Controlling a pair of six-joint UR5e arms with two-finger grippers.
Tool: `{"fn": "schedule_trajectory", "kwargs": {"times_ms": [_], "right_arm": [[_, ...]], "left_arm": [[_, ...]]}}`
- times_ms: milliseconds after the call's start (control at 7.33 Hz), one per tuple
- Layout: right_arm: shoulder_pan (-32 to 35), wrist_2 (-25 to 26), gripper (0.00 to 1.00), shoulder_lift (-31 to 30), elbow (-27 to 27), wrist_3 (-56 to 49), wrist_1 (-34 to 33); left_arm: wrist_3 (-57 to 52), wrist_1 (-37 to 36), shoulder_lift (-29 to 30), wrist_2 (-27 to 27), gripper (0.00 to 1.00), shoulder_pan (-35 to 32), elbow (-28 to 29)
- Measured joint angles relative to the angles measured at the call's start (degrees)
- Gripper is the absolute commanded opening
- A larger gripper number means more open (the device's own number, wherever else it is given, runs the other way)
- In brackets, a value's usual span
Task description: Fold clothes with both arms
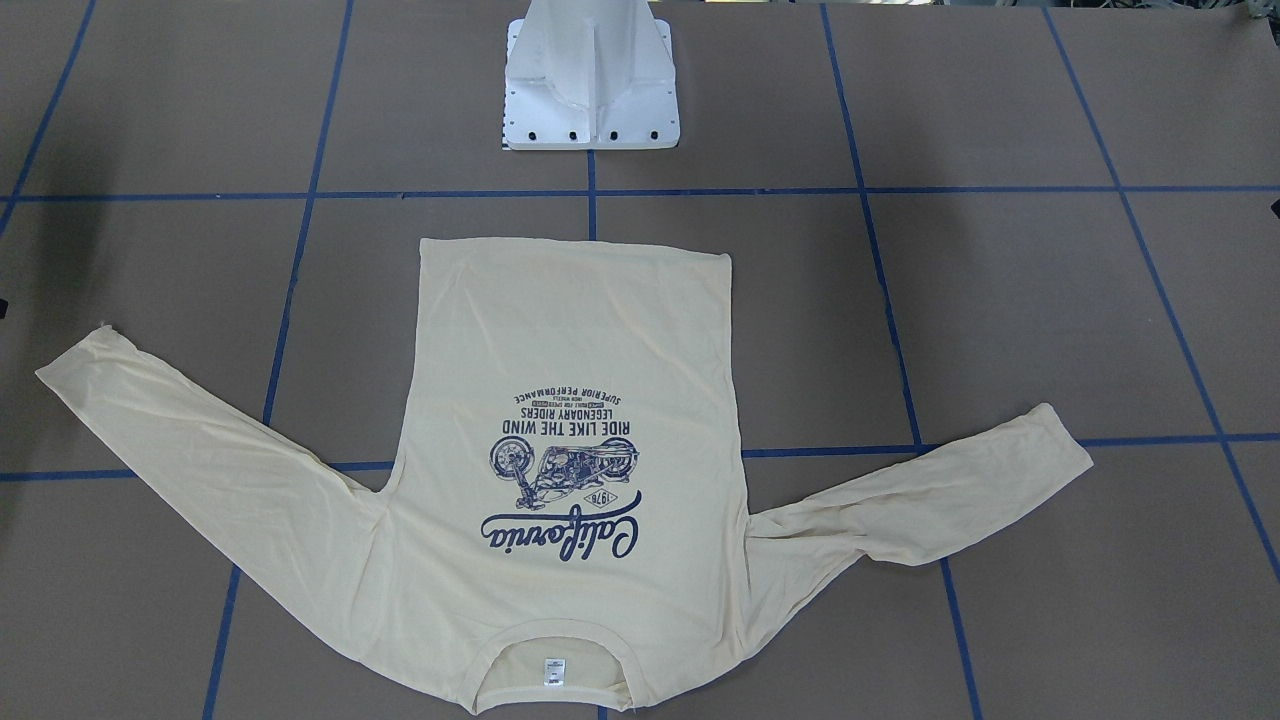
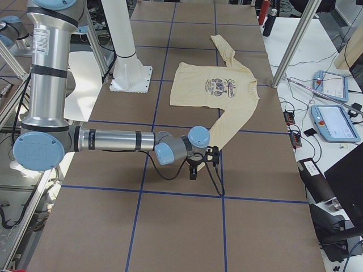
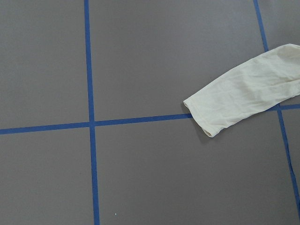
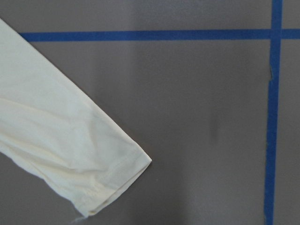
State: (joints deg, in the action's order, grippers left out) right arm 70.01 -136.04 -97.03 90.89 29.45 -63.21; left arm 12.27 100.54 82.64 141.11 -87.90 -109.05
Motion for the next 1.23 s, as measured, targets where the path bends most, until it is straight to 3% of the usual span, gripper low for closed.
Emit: {"fn": "schedule_trajectory", "kwargs": {"times_ms": [136, 409, 1228], "right_arm": [[-2.56, 1.8, 0.91, 0.38, -2.47, 7.01, 6.35], [-6.91, 6.63, 0.85, 0.79, -4.04, 14.6, 11.6], [-8.04, 7.92, 0.8, 4.66, -7.71, 18.05, 12.41]], "left_arm": [[0.07, 0.33, 0.0, 0.11, 1.0, 0.0, 0.04], [0.18, 0.54, -0.02, 0.2, 1.0, 0.0, 0.0], [-0.37, 2.5, 0.01, 0.03, 1.0, 0.03, 0.03]]}}
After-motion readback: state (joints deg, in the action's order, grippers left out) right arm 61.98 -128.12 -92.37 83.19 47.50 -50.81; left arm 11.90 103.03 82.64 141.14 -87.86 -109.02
